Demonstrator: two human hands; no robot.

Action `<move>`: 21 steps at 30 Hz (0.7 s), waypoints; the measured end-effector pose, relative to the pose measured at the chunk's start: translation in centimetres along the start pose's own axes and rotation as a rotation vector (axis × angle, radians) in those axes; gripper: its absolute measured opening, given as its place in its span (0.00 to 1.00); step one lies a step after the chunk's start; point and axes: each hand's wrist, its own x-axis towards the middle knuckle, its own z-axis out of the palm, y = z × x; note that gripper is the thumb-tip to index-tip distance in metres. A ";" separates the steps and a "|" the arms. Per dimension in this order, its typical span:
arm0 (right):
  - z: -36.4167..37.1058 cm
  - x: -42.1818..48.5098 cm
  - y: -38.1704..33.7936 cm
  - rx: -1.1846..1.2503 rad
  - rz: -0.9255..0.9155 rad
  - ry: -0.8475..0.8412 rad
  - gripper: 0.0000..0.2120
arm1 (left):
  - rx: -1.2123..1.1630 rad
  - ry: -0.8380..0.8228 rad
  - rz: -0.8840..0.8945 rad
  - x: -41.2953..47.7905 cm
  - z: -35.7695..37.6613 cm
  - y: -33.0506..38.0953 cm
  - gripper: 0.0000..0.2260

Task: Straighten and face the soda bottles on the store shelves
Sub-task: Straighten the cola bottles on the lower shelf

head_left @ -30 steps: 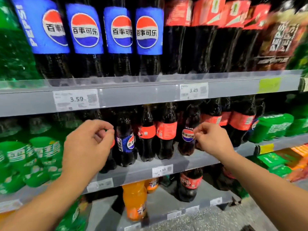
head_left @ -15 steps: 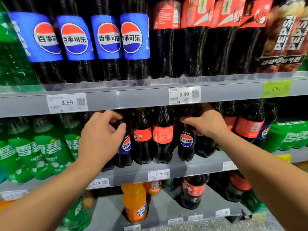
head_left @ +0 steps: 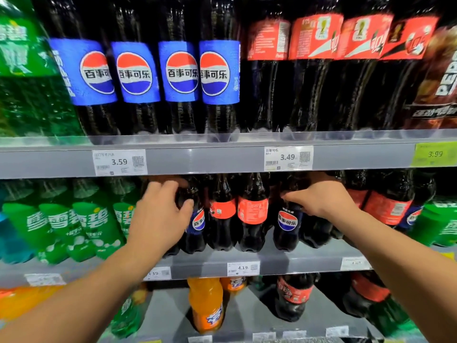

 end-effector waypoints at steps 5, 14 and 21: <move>0.2 0.6 0.5 0.037 -0.015 -0.052 0.17 | -0.111 -0.070 0.256 -1.0 2.3 3.3 0.13; -0.9 0.0 0.2 -0.093 0.146 -0.104 0.33 | -0.128 0.317 -0.172 0.2 -0.4 -1.6 0.15; -0.5 0.0 -0.8 0.030 0.162 -0.140 0.23 | 0.071 0.060 -0.155 2.4 -0.7 -4.0 0.26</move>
